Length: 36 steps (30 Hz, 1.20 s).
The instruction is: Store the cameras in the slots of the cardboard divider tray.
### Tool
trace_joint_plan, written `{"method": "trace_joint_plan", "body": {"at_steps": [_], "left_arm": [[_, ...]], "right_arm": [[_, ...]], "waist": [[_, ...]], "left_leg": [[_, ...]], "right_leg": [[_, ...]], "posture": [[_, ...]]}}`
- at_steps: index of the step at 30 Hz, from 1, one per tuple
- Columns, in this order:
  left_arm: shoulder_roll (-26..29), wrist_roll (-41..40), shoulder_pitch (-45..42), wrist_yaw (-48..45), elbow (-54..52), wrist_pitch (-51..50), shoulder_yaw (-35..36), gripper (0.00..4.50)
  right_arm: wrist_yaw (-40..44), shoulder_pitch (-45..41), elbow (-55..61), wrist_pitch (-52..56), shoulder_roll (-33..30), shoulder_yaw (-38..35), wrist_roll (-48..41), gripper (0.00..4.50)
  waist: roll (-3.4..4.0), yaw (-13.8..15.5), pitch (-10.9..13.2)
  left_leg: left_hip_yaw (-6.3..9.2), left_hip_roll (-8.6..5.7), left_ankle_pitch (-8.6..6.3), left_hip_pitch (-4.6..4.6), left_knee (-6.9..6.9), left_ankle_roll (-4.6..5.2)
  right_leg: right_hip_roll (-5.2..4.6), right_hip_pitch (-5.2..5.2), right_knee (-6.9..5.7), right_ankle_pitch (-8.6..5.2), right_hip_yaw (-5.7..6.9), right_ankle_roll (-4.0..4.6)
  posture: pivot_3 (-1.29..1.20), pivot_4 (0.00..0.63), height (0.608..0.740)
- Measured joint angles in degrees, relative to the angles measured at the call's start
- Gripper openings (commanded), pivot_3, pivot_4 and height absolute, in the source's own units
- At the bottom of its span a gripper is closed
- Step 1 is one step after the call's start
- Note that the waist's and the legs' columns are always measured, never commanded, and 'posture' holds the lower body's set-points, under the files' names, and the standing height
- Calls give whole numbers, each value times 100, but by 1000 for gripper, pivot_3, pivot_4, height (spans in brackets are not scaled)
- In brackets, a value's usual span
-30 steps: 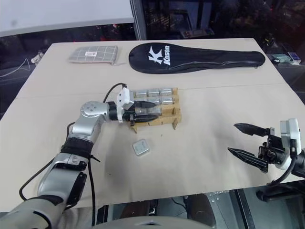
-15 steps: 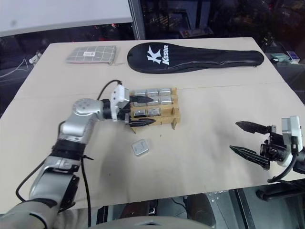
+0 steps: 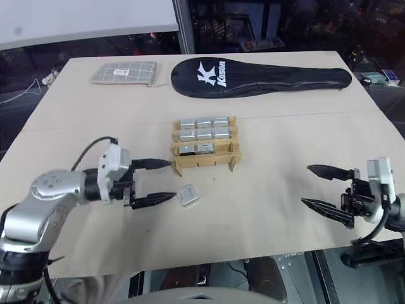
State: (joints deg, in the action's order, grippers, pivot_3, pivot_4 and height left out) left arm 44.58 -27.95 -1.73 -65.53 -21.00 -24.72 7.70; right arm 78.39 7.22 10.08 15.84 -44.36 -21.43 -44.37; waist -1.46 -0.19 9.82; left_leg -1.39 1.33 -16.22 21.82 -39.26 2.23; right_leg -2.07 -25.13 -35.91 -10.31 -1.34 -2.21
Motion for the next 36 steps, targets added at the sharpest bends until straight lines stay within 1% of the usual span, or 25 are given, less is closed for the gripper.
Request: {"method": "trace_joint_plan", "body": {"at_steps": [3,6,8,10,14,16,18,21,24,27,31,34,35,36], "left_arm": [[-21,-27,173,197,-130,13,53,4455],[222,-53,558,151,-251,26,354,4455],[381,-134,782,41,-267,27,606,4455],[477,-230,943,-87,-270,30,855,4455],[754,-385,1433,-426,-321,105,1529,4455],[808,-449,1620,-531,-328,113,1815,4455],[836,-532,1762,-612,-358,116,2016,4455],[850,-596,2116,-755,-472,116,2351,4455],[805,-629,2303,-838,-582,151,2552,4455],[717,-876,2369,-794,-784,107,2706,4455],[720,-961,2424,-780,-832,64,2816,4455],[722,-951,2465,-783,-832,64,2816,4455],[722,-951,2464,-781,-832,64,2816,4500],[722,-949,2462,-777,-832,65,2815,4500]], "right_arm": [[-9,-36,26,-11,98,224,112,4500],[-19,-267,145,-37,185,818,405,4500],[-124,-530,130,-112,267,1264,796,4500],[-311,-1040,89,-232,528,1820,1270,4500],[-623,-2207,-438,-452,1397,3038,2146,4500],[-772,-2722,-847,-498,1767,3503,2557,4500],[-833,-3089,-1104,-501,2006,3847,2816,4500],[-898,-3671,-1622,-496,2507,4396,3236,4500],[-918,-4070,-2215,-761,2810,4798,3634,4500],[-862,-4382,-2805,-1096,3003,5106,4005,4500],[-794,-4530,-3088,-1222,3273,5191,4110,4500],[-763,-4531,-3131,-1249,3349,5194,4139,4500],[-760,-4530,-3132,-1250,3363,5194,4139,3984],[-758,-4529,-3132,-1248,3381,5193,4134,3686]], "waist": [[1,12,0],[2,-63,2],[5,-73,4],[5,-103,7],[11,-81,11],[12,-56,12],[14,-27,13],[8,-65,13],[10,-63,14],[7,-52,12],[9,-80,13],[10,-84,14],[11,-84,14],[10,-84,14]], "left_leg": [[1,0,0,0,0,0],[-5,5,0,-3,1,0],[-7,6,0,-4,2,0],[-12,13,0,-5,1,0],[-9,14,0,0,4,-1],[-7,12,0,13,4,-2],[-6,10,0,22,4,-2],[-12,8,1,27,5,-3],[-12,4,1,25,6,-4],[-6,6,1,25,5,-4],[-5,4,1,22,9,-5],[-5,4,1,22,11,-5],[-5,4,1,22,11,-5],[-5,4,1,22,11,-5]], "right_leg": [[1,0,0,0,3,0],[4,-2,0,0,0,1],[5,-4,-1,0,-1,1],[7,-6,-1,0,0,2],[9,-15,-3,-1,4,3],[5,-21,-1,0,6,5],[-6,-25,1,12,7,24],[-9,-33,5,13,5,25],[-8,-32,3,13,7,25],[-9,-29,2,13,15,26],[-6,-31,1,14,13,26],[-6,-31,1,14,14,26],[-6,-31,1,14,14,26],[-6,-31,1,14,14,26]], "posture": [[0,150,740],[0,150,740],[0,150,740],[0,150,740],[0,150,740],[0,150,740],[0,150,740],[0,150,740],[0,150,740],[0,150,740],[0,150,740],[0,150,740],[0,150,740],[0,150,740]]}}
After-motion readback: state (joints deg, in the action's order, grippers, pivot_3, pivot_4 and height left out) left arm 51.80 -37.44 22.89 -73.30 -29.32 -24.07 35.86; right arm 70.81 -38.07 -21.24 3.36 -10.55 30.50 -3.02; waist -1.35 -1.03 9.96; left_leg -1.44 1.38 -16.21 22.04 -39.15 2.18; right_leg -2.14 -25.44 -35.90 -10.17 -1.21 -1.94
